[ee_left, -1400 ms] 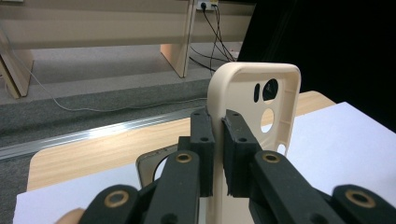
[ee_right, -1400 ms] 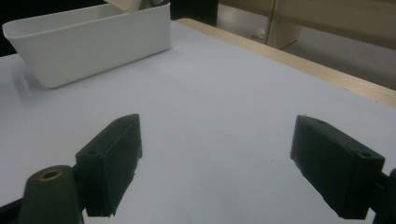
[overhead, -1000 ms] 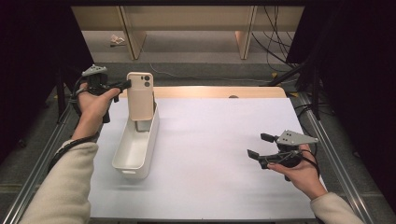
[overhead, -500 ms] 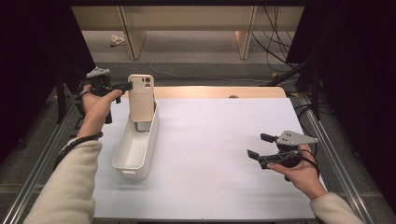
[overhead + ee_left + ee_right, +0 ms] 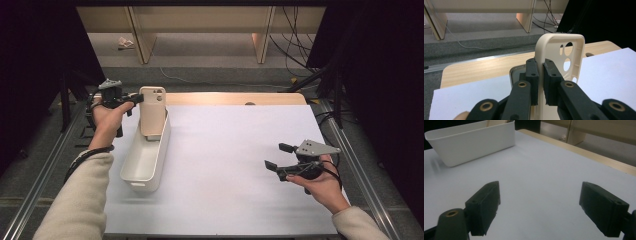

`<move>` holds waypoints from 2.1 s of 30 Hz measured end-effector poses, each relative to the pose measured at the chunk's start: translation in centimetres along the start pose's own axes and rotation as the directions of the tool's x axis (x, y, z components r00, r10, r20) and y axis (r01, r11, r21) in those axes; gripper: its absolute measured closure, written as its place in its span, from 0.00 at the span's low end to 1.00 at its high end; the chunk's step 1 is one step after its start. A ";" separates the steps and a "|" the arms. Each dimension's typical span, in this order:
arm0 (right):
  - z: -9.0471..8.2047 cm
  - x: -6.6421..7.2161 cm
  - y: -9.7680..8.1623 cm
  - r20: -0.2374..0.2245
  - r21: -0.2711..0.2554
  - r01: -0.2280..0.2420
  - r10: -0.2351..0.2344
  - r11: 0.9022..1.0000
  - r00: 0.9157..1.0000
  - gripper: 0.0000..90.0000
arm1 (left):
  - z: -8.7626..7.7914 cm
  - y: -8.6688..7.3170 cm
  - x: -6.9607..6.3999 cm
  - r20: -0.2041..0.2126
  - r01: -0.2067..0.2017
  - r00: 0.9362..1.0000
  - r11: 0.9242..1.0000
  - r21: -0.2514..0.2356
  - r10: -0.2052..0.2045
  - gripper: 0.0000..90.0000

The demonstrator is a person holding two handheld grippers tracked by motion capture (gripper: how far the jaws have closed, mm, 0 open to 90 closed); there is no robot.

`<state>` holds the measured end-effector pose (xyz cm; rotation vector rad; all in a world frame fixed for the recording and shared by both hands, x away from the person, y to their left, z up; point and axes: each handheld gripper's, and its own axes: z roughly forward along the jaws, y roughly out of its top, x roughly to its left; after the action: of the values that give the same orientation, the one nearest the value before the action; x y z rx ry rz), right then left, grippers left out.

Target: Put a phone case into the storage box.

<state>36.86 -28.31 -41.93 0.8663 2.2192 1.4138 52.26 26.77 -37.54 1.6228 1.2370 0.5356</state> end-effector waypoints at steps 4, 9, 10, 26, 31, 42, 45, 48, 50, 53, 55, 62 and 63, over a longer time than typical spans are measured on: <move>0.0 0.0 0.0 0.001 -0.001 0.001 -0.001 1.000 1.000 0.20 | 0.3 -0.4 0.1 -0.003 0.009 1.000 1.000 0.001 -0.009 0.93; 0.0 0.0 0.0 0.001 -0.001 0.000 0.000 1.000 1.000 0.20 | 0.6 -0.9 0.4 -0.008 0.017 1.000 1.000 0.013 -0.017 0.93; 0.0 0.0 0.0 0.001 -0.002 0.000 0.000 1.000 1.000 0.20 | 0.7 -1.0 0.4 -0.011 0.023 1.000 1.000 0.013 -0.023 0.93; 0.0 0.0 0.0 -0.001 -0.002 0.001 -0.001 1.000 1.000 0.20 | 1.4 -2.4 1.0 -0.025 0.065 0.998 0.997 0.037 -0.064 0.92; 0.0 -0.1 0.0 0.000 -0.002 0.001 -0.001 1.000 1.000 0.20 | 1.6 -2.6 1.0 -0.031 0.065 0.997 0.997 0.045 -0.064 0.92; 0.0 0.0 0.0 0.000 -0.001 0.001 -0.001 1.000 1.000 0.20 | 2.1 -2.8 0.6 -0.056 0.042 0.998 0.997 0.066 -0.038 0.89; 0.0 0.0 0.0 0.000 -0.001 0.002 -0.002 1.000 1.000 0.20 | 2.2 -2.7 0.5 -0.066 0.043 0.997 0.997 0.070 -0.038 0.84; 0.1 0.0 0.0 -0.002 -0.002 0.001 -0.001 1.000 1.000 0.20 | 2.1 -2.3 0.2 -0.090 0.021 0.996 0.997 0.070 -0.014 0.72; 0.1 0.0 0.0 -0.001 -0.001 0.000 0.000 1.000 1.000 0.20 | 1.9 -1.9 0.0 -0.110 0.008 0.994 0.998 0.062 -0.001 0.62; 0.0 -0.1 0.0 0.002 -0.003 -0.001 0.001 1.000 1.000 0.20 | 1.2 -1.3 -0.5 -0.124 -0.018 0.992 0.999 0.049 0.024 0.48; 0.0 -0.1 -0.1 0.002 -0.003 -0.007 0.007 1.000 1.000 0.20 | 0.4 -1.0 -0.8 -0.124 -0.041 0.991 0.998 0.040 0.046 0.37; 0.0 -0.2 -0.1 0.002 -0.002 -0.011 0.011 1.000 1.000 0.20 | -2.7 -1.6 -2.7 -0.059 -0.132 0.989 0.991 0.036 0.134 0.10; 0.0 -0.2 -0.1 0.002 -0.002 -0.012 0.012 1.000 1.000 0.20 | -3.2 -1.8 -2.9 -0.048 -0.140 0.989 0.990 0.035 0.142 0.05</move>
<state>36.96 -28.49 -42.04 0.8822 2.2147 1.4195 47.75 25.53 -37.22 1.7415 1.1781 0.6520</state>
